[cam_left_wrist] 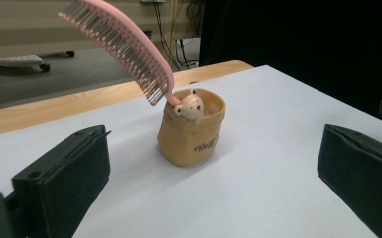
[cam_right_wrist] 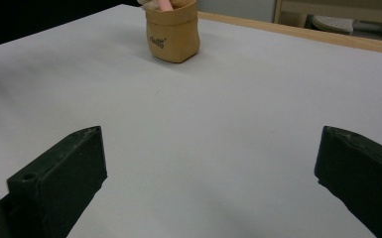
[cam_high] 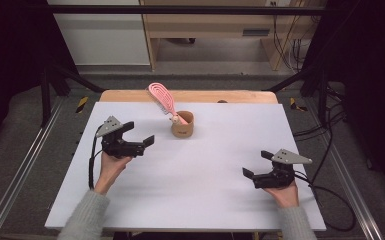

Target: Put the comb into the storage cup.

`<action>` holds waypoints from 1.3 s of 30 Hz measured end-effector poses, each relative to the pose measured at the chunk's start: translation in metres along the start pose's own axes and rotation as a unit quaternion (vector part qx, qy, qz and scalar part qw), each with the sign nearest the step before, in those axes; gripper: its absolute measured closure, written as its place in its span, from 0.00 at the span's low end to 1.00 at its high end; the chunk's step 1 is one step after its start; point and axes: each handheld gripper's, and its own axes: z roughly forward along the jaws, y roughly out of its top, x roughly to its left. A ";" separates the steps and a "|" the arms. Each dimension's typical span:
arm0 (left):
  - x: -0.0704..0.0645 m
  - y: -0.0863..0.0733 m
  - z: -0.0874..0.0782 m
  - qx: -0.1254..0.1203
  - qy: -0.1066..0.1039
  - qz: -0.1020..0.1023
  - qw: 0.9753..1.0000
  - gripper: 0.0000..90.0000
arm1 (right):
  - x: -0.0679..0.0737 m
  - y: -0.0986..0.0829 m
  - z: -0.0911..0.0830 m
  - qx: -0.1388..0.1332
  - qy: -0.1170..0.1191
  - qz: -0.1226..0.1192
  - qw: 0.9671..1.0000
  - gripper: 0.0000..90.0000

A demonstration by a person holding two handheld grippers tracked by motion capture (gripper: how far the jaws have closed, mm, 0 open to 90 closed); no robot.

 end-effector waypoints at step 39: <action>0.019 -0.077 -0.063 0.062 0.025 -0.008 0.998 0.00 | -0.001 -0.002 0.002 0.010 0.002 0.005 1.000 0.00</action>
